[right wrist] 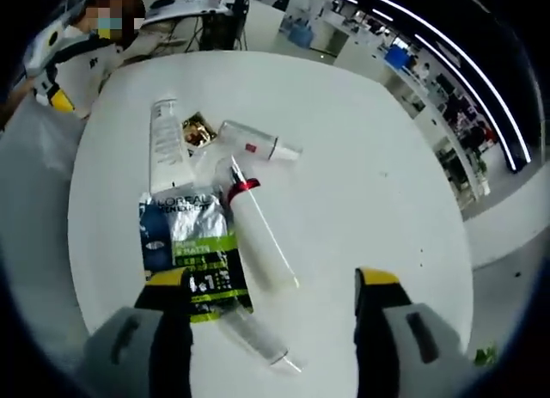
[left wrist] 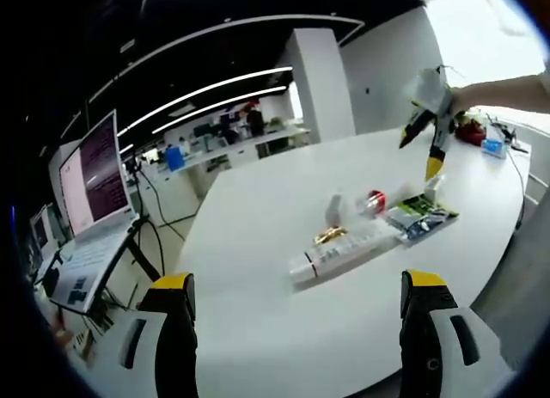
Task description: Arrange the skincare products in the storage area until every visible bottle or jar stands upright without overlapping.
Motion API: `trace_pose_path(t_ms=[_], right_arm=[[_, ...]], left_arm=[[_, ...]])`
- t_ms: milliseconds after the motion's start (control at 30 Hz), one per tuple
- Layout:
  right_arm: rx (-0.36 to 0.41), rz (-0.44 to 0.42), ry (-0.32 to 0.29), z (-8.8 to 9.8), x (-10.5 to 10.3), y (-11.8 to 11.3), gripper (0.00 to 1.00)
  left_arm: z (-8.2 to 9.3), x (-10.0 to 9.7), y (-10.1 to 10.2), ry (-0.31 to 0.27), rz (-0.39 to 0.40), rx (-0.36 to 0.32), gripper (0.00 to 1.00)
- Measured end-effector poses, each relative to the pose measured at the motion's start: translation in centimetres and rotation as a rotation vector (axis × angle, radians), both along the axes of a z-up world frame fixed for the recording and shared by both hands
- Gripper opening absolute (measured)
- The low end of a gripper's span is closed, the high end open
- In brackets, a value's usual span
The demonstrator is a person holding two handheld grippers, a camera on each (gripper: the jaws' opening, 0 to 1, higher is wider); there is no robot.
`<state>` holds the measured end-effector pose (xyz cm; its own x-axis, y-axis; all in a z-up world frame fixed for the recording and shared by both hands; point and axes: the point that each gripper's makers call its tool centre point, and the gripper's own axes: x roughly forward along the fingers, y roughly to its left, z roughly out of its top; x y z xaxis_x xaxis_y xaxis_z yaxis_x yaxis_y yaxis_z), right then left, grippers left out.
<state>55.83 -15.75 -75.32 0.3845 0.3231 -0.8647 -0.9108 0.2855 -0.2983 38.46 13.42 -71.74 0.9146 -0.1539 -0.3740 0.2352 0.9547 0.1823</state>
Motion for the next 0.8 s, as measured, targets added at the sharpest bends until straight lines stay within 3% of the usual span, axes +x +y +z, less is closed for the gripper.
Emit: trace_pose_path(t_ms=[400,667,800], right_arm=[[-0.073,0.105,0.118,-3.1,1.3,1.3,0.53],[-0.124,0.146,0.158,-4.8,2.3,2.1,0.51],[-0.141,0.165,0.211,-5.7,2.3,2.3,0.53]], left_arm=[[-0.5,0.0,0.1,0.02,0.002,0.013,0.97],[-0.6,0.0,0.2,0.027,0.009,0.01,0.97],[-0.7,0.0,0.0,0.026,-0.004,0.008,0.97]])
